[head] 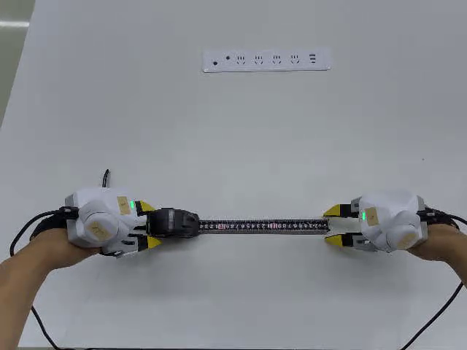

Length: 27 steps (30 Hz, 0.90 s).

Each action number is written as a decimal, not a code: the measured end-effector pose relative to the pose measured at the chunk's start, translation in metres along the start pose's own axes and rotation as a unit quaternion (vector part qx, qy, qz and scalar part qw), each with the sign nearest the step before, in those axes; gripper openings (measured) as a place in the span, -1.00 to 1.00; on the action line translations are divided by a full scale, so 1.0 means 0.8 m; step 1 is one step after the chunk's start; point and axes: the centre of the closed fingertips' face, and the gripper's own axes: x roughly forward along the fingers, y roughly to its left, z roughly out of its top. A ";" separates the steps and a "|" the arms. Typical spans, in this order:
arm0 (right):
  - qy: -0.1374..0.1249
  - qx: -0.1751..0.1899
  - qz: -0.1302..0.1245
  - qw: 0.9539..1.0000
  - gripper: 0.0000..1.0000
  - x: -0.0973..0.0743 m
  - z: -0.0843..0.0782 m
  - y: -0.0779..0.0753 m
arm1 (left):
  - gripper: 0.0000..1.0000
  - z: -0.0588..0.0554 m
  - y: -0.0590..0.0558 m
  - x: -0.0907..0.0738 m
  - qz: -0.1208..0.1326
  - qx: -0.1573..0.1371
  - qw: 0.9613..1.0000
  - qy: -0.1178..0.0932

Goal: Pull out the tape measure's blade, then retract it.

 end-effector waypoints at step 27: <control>-0.015 0.065 -0.051 0.996 -0.02 -0.030 -0.012 0.009 | 0.17 -0.013 -0.030 -0.024 0.030 -0.104 0.991 -0.078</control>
